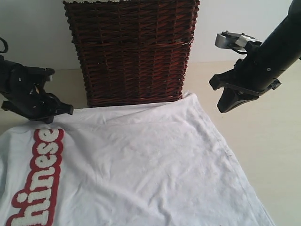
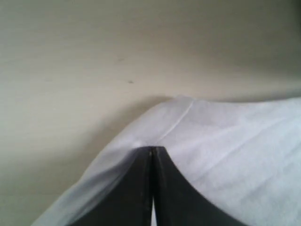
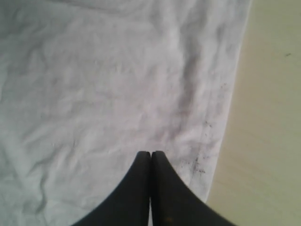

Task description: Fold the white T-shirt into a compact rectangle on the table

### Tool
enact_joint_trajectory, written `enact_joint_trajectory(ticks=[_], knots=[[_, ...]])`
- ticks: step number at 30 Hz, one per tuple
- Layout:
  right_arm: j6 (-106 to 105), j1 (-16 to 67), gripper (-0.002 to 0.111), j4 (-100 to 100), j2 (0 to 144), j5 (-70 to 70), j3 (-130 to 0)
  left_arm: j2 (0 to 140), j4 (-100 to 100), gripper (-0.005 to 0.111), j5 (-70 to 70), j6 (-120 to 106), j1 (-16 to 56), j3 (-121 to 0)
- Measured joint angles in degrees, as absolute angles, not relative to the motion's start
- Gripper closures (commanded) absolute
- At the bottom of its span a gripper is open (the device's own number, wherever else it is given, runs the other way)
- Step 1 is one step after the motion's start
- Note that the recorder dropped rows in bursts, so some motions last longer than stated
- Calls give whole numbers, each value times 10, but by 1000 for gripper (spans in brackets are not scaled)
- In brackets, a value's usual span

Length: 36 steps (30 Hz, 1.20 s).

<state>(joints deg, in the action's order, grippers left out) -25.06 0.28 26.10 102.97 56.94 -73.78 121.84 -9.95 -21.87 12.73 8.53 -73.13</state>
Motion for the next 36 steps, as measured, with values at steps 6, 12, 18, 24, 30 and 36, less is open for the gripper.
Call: enact_joint_trajectory(ticks=[6,12,18,24,30,36], knots=[[-252,3,108,261,1030,568,-738,1218,-101,105,-220,108,84,-731],[-252,3,108,261,1030,569,-738,1218,-101,77,-226,57,117,-731],[-277,9,108,260,1039,611,-729,1212,-102,72,-232,46,138,-733],[-246,36,108,205,1117,583,-680,1154,-99,72,-237,66,141,-733],[-158,47,108,108,1164,564,-673,1109,-98,72,-239,71,141,-733],[-107,49,108,51,1153,546,-643,1105,-98,72,-250,71,136,-733]])
